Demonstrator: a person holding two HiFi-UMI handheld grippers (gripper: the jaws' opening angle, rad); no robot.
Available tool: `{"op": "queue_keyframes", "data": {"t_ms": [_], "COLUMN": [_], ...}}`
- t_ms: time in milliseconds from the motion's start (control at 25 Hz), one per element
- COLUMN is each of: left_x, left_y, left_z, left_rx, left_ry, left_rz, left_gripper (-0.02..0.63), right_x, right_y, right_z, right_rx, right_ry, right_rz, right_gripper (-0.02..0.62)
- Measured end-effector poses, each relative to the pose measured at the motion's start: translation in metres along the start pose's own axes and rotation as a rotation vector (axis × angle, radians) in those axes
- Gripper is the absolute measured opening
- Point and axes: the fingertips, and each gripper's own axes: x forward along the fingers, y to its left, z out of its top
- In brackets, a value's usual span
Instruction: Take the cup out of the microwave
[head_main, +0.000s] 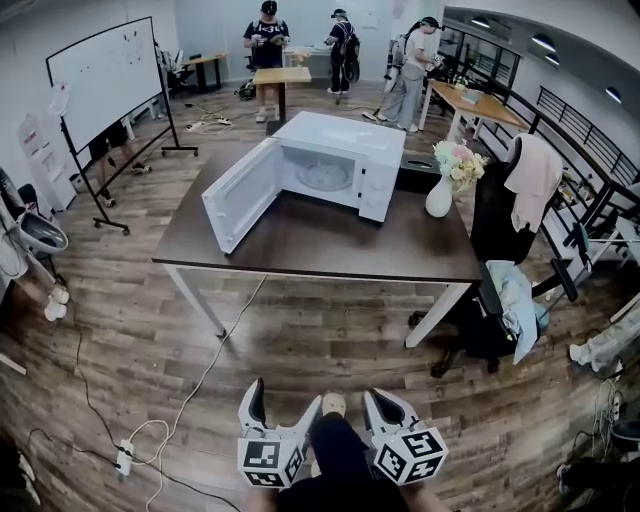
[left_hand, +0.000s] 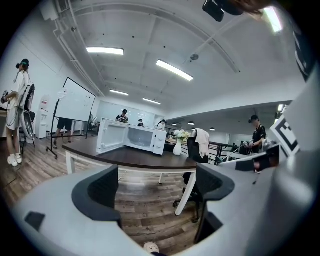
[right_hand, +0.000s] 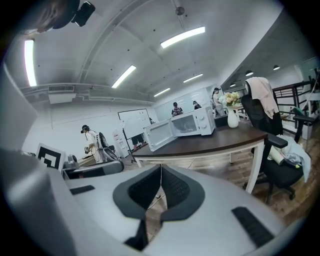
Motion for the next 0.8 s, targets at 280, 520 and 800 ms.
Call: {"op": "queue_keyframes", "data": {"t_ms": [280,520,800], "left_x": [0.045,0.093,0.141], "left_y": [0.01,0.019,0.033], "left_z": [0.018,0.038,0.057], "left_rx": [-0.009,-0.008,-0.003], "left_ry": [-0.002,-0.015,-0.017], "left_rz": [-0.022,-0.032,-0.018], "left_gripper": [0.457,0.457,0.457], "right_x": [0.038,0.076,0.118], "right_y": [-0.023,-0.047,-0.072], "right_z": [0.026,0.055,0.085], "right_rx": [0.0,-0.002,-0.008], "right_ry": [-0.001,-0.004,-0.005], "right_rz": [0.002,0.007,0.017], "right_gripper": [-0.005,-0.005,-0.005]}}
